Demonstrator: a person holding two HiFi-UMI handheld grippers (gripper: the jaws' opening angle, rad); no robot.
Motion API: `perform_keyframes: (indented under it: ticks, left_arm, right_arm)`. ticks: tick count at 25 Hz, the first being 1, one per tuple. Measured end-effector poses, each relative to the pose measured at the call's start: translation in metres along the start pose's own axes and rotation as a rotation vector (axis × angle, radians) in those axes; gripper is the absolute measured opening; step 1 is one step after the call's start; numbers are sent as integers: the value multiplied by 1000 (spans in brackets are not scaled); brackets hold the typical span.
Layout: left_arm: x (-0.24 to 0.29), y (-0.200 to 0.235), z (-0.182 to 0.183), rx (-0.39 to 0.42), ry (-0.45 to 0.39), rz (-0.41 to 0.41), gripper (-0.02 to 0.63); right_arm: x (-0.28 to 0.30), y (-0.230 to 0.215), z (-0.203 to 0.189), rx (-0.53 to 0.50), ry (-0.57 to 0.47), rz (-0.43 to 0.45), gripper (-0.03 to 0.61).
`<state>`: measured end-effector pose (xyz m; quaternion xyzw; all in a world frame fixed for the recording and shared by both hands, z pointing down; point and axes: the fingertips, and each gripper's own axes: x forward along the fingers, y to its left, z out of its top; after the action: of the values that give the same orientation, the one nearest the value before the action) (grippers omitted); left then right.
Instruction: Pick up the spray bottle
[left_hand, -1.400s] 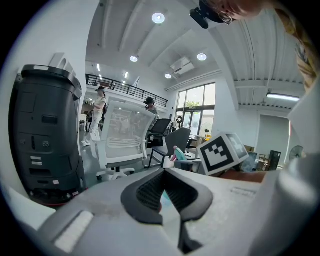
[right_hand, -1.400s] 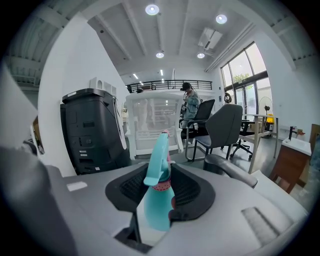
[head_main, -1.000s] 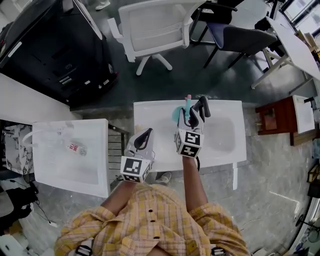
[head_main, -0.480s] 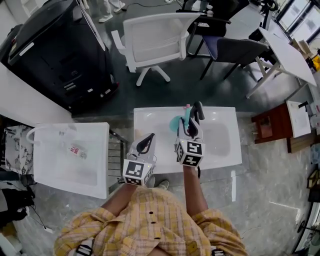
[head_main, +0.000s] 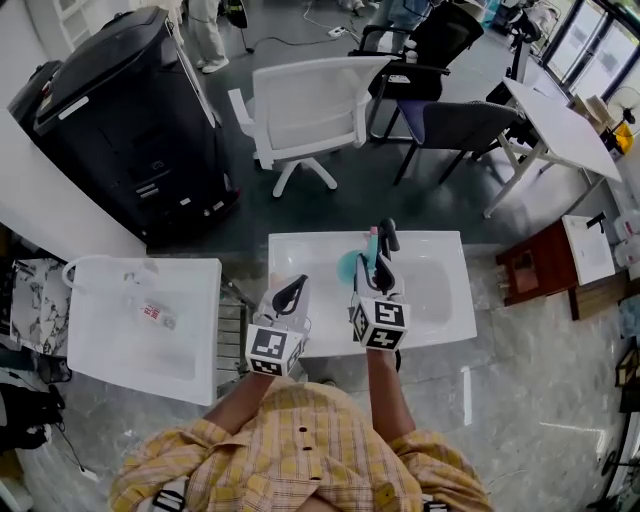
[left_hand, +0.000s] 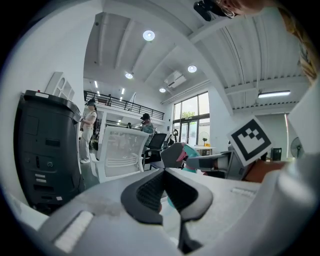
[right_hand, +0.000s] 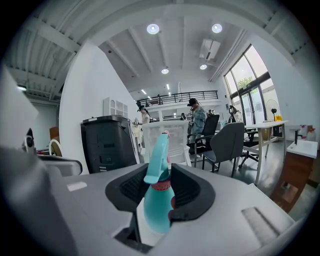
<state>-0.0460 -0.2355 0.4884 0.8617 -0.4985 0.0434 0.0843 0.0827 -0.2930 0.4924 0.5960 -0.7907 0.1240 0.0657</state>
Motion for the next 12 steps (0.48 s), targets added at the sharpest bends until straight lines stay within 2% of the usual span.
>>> perform_keyframes:
  ticks: [12]
  left_arm:
    - [-15,-2,18,18,-39,-13,-2]
  right_arm:
    - [-35,27,17,13,-43,57,124]
